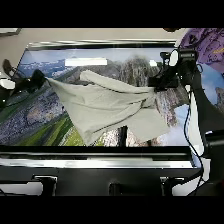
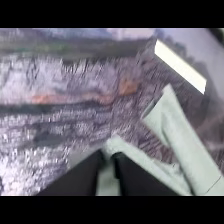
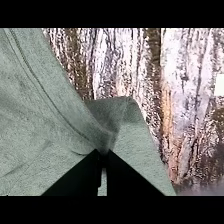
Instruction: Fold the clothes and pants, and hang the long-sleeved shirts on hangers.
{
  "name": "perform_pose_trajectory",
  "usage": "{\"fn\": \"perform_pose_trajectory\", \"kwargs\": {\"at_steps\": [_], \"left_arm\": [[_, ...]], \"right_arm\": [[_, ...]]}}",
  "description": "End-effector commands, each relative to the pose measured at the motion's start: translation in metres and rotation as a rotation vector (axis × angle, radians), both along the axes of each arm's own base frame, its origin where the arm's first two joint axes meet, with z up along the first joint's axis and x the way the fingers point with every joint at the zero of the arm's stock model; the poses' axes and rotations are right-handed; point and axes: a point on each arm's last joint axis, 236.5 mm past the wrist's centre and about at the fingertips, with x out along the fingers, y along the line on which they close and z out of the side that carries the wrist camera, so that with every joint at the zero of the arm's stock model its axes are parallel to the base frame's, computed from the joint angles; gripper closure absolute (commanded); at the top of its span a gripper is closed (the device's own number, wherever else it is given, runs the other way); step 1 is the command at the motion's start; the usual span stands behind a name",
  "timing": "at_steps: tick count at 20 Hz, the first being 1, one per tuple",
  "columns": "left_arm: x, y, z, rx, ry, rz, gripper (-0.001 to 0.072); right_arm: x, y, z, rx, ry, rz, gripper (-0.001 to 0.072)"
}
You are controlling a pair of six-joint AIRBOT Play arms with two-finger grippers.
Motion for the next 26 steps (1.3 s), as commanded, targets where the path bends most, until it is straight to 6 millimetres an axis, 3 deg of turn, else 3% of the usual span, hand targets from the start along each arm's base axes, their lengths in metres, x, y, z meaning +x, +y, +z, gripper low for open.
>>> {"fn": "perform_pose_trajectory", "kwargs": {"at_steps": [1, 2, 5, 7, 9, 10, 13, 14, 15, 18, 21, 26], "left_arm": [[-0.018, -0.012, -0.036, -0.059, 0.154, -0.059, 0.0139], [-0.026, -0.006, -0.028, -0.062, 0.161, -0.06, -0.0009], [-0.065, 0.031, 0.008, -0.008, 0.198, -0.059, -0.0007], [-0.106, 0.044, 0.019, 0.051, 0.277, -0.081, 0.0], [-0.151, 0.043, 0.018, 0.059, 0.345, -0.037, 0.0286], [-0.17, 0.035, 0.014, 0.037, 0.355, -0.01, 0.0283], [-0.235, -0.033, -0.024, -0.113, 0.41, -0.071, 0.0236], [-0.257, -0.065, -0.039, -0.176, 0.435, -0.131, 0.0083], [-0.275, -0.093, -0.052, -0.228, 0.45, -0.183, 0.0011], [-0.311, -0.16, -0.088, -0.304, 0.476, -0.295, 0.0012], [-0.322, -0.196, -0.109, -0.297, 0.467, -0.331, 0.0014], [-0.317, -0.226, -0.132, -0.287, 0.466, -0.314, 0.0037]], "right_arm": [[0.0, 0.001, 0.001, 0.002, -0.002, 0.001, 0.068], [-0.001, 0.001, 0.0, 0.001, 0.004, 0.001, 0.068], [-0.008, -0.001, 0.0, -0.006, 0.03, 0.002, 0.068], [-0.011, -0.002, 0.001, -0.014, 0.04, 0.026, 0.068], [-0.013, -0.006, 0.003, -0.036, 0.042, 0.05, 0.068], [-0.014, -0.008, 0.003, -0.045, 0.045, 0.049, 0.068], [-0.013, -0.009, 0.003, -0.047, 0.04, 0.047, 0.068], [-0.013, -0.009, 0.003, -0.047, 0.04, 0.047, 0.068], [-0.013, -0.009, 0.003, -0.046, 0.041, 0.047, 0.068], [-0.012, -0.009, 0.003, -0.046, 0.039, 0.047, 0.068], [-0.013, -0.009, 0.003, -0.044, 0.044, 0.047, 0.068], [-0.019, -0.009, 0.002, -0.045, 0.067, 0.044, 0.068]]}}
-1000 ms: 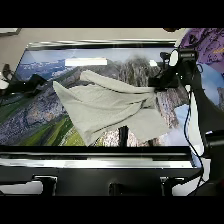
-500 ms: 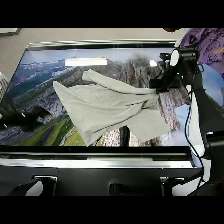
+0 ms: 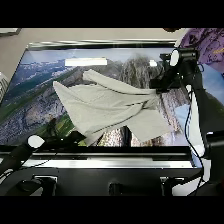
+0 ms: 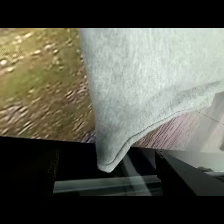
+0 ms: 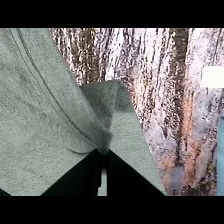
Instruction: Fold the clothes and pants, and hang the long-sleeved shirts on hangers.
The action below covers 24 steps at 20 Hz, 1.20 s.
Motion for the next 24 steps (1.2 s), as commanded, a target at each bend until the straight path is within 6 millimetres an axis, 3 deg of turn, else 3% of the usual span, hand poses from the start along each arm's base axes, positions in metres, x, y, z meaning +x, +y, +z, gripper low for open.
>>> {"fn": "perform_pose_trajectory", "kwargs": {"at_steps": [1, 3, 4, 5, 6, 7, 9, 11, 13, 15, 17, 19, 20, 22, 24], "left_arm": [[0.002, -0.021, -0.017, 0.004, -0.006, 0.024, 0.0037], [0.005, -0.031, -0.024, 0.022, -0.011, 0.003, 0.0051], [0.011, -0.035, -0.025, 0.029, -0.02, 0.001, 0.0193], [0.018, -0.037, -0.024, 0.031, -0.026, 0.005, 0.049], [0.029, -0.038, -0.017, 0.029, -0.055, 0.0, 0.0692], [0.043, -0.038, -0.003, 0.019, -0.1, -0.014, 0.0694], [0.081, -0.025, 0.047, 0.03, -0.23, -0.054, 0.0696], [0.125, 0.012, 0.117, 0.121, -0.372, -0.057, 0.0697], [0.155, 0.058, 0.201, 0.257, -0.49, -0.067, 0.0697], [0.165, 0.104, 0.291, 0.423, -0.618, -0.058, 0.0697], [0.153, 0.14, 0.381, 0.578, -0.75, -0.009, 0.0696], [0.127, 0.157, 0.458, 0.668, -0.894, 0.044, 0.0696], [0.111, 0.16, 0.486, 0.681, -0.953, 0.067, 0.0696], [0.075, 0.161, 0.523, 0.683, -1.035, 0.097, 0.0696], [0.04, 0.167, 0.528, 0.677, -1.021, 0.14, 0.0696]], "right_arm": [[-0.007, -0.001, -0.001, -0.002, 0.027, -0.004, 0.068], [-0.01, -0.001, -0.001, -0.004, 0.043, -0.004, 0.068], [-0.012, -0.001, -0.001, -0.004, 0.049, -0.004, 0.068], [-0.014, -0.001, -0.002, -0.005, 0.058, -0.004, 0.068], [-0.017, -0.002, -0.002, -0.007, 0.071, -0.004, 0.068], [-0.019, -0.002, 0.0, -0.008, 0.075, -0.003, 0.068], [-0.017, -0.002, 0.012, -0.002, 0.038, 0.005, 0.0681], [-0.015, 0.002, 0.038, 0.014, -0.042, 0.033, 0.0681], [-0.006, -0.006, 0.085, -0.003, -0.209, 0.029, 0.0681], [-0.01, -0.021, 0.148, -0.043, -0.387, 0.0, 0.0681], [-0.029, -0.037, 0.221, -0.068, -0.592, -0.044, 0.0681], [-0.064, -0.045, 0.293, -0.046, -0.79, -0.072, 0.0681], [-0.086, -0.047, 0.323, -0.029, -0.874, -0.083, 0.0681], [-0.137, -0.053, 0.374, 0.017, -1.019, -0.122, 0.0681], [-0.186, -0.059, 0.408, 0.038, -1.127, -0.131, 0.068]]}}
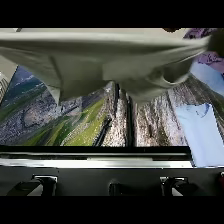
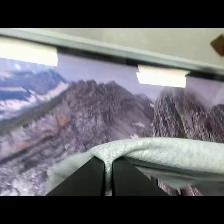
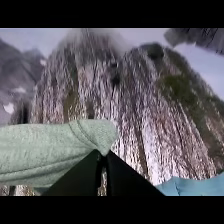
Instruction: Fold the clothes and pants, and hang the long-sleeved shirts on hangers.
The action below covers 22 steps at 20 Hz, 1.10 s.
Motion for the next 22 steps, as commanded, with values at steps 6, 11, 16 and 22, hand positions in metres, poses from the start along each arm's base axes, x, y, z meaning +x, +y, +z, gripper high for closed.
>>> {"fn": "perform_pose_trajectory", "kwargs": {"at_steps": [6, 11, 16, 22], "left_arm": [[-0.084, 0.032, 0.027, -0.016, -0.023, 0.137, 0.0696], [0.0, 0.03, -0.066, 0.025, 0.254, 0.129, 0.0696], [0.133, 0.027, -0.223, 0.092, 0.511, 0.094, 0.0694], [0.236, 0.002, -0.413, -0.014, 0.663, 0.057, 0.0692]], "right_arm": [[-0.128, -0.021, 0.086, 0.06, -0.301, -0.029, 0.068], [-0.038, -0.007, -0.007, 0.09, 0.062, -0.066, 0.068], [0.084, 0.024, -0.183, 0.079, 0.554, -0.057, 0.068], [0.173, 0.042, -0.404, 0.05, 0.855, -0.051, 0.068]]}}
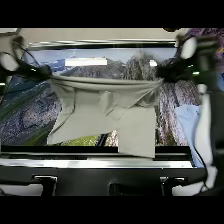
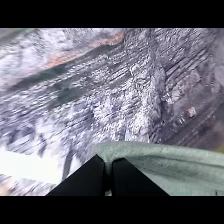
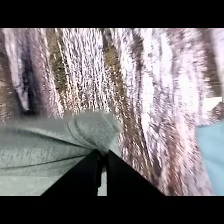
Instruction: Fold the clothes and pants, and hang the long-sleeved shirts on hangers.
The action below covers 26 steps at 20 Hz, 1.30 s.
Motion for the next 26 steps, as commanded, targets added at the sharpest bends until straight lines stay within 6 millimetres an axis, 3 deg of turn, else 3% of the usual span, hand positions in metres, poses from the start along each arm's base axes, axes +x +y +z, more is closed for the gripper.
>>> {"fn": "perform_pose_trajectory", "kwargs": {"at_steps": [1, 2, 4, 5, 7, 8, 10, 11, 13, 14, 16, 18, 21, 26], "left_arm": [[0.042, -0.022, -0.101, -0.109, 0.051, 0.009, 0.0693], [0.043, -0.026, -0.116, -0.13, 0.073, 0.014, 0.0692], [0.039, -0.033, -0.131, -0.167, 0.113, 0.02, 0.0663], [0.037, -0.032, -0.131, -0.171, 0.126, 0.027, 0.0561], [0.027, -0.023, -0.12, -0.168, 0.157, 0.033, 0.0227], [0.019, -0.011, -0.109, -0.16, 0.183, 0.04, 0.0143], [-0.004, 0.024, -0.079, -0.115, 0.217, 0.062, 0.0142], [-0.019, 0.044, -0.064, -0.084, 0.236, 0.06, 0.0143], [-0.058, 0.086, -0.04, -0.038, 0.293, 0.073, 0.0143], [-0.076, 0.098, -0.032, -0.048, 0.312, 0.085, 0.0143], [-0.102, 0.112, -0.022, -0.122, 0.285, 0.147, 0.0143], [-0.132, 0.117, -0.026, -0.142, 0.297, 0.179, 0.0143], [-0.159, 0.116, -0.038, -0.152, 0.315, 0.205, 0.0143], [-0.158, 0.116, -0.041, -0.151, 0.31, 0.208, 0.0144]], "right_arm": [[0.035, 0.015, -0.121, 0.025, 0.122, 0.012, 0.068], [0.039, 0.019, -0.139, 0.042, 0.136, 0.015, 0.068], [0.039, 0.03, -0.157, 0.074, 0.158, 0.053, 0.0673], [0.04, 0.033, -0.157, 0.081, 0.155, 0.079, 0.0629], [0.041, 0.036, -0.143, 0.105, 0.136, 0.131, 0.0497], [0.04, 0.036, -0.13, 0.148, 0.123, 0.156, 0.047], [0.038, 0.025, -0.091, 0.249, 0.066, 0.202, 0.045], [0.039, 0.013, -0.067, 0.304, 0.013, 0.211, 0.0388], [0.029, -0.031, -0.032, 0.38, -0.069, 0.178, 0.0353], [0.018, -0.05, -0.027, 0.429, -0.087, 0.151, 0.0353], [-0.016, -0.076, -0.041, 0.541, -0.063, 0.085, 0.0334], [-0.053, -0.079, -0.073, 0.64, 0.014, 0.037, 0.0332], [-0.092, -0.05, -0.12, 0.752, 0.117, 0.033, 0.0302], [-0.119, -0.01, -0.169, 0.776, 0.219, 0.074, 0.0302]]}}
